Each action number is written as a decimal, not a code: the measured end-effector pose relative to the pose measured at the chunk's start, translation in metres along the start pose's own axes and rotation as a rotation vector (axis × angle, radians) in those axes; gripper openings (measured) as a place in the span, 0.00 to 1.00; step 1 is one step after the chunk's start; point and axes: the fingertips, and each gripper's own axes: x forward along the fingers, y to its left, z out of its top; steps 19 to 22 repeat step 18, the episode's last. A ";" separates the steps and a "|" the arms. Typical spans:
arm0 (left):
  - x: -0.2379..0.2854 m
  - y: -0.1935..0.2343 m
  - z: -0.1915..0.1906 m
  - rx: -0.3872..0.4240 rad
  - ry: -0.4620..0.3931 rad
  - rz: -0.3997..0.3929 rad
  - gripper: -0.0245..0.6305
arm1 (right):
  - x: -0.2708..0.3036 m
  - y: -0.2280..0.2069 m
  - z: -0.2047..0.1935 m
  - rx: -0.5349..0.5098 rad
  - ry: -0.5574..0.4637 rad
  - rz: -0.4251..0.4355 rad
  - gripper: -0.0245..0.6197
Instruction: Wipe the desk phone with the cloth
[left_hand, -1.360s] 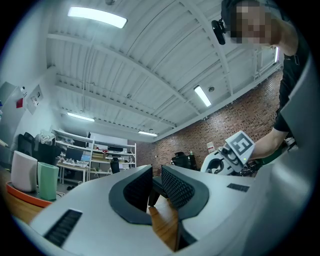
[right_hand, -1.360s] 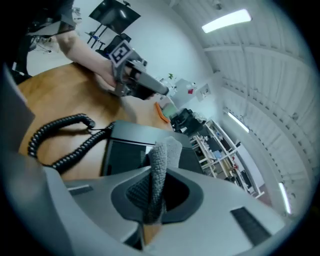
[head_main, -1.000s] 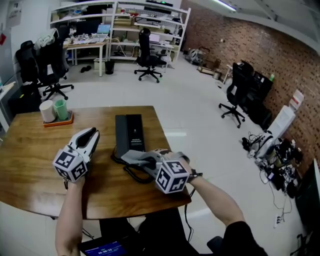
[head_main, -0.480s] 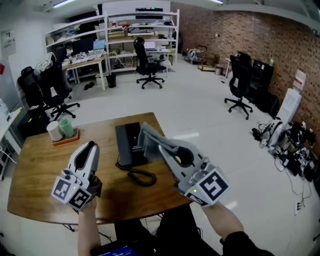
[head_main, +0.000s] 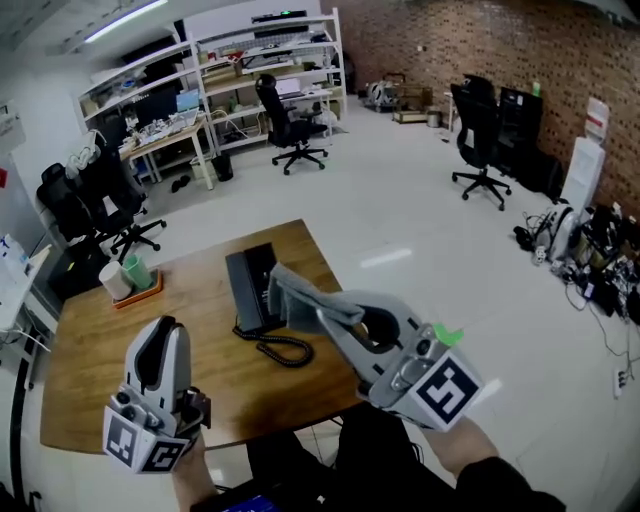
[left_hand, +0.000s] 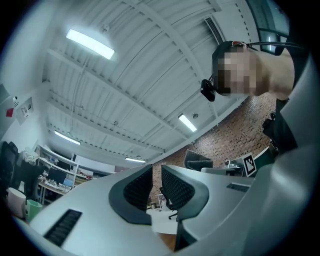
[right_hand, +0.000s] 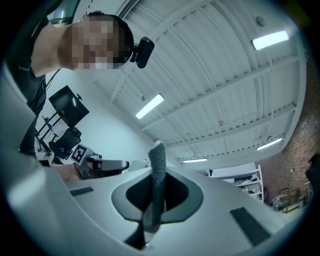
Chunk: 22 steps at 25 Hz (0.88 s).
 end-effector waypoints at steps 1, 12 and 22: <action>0.001 -0.003 0.002 0.004 0.002 -0.007 0.10 | -0.001 0.001 0.002 -0.002 -0.004 0.001 0.08; 0.014 -0.035 0.008 0.034 0.014 -0.055 0.10 | -0.022 -0.002 0.012 0.001 -0.025 -0.009 0.08; 0.015 -0.044 0.009 0.047 0.023 -0.078 0.10 | -0.024 0.002 0.013 0.004 -0.029 -0.017 0.08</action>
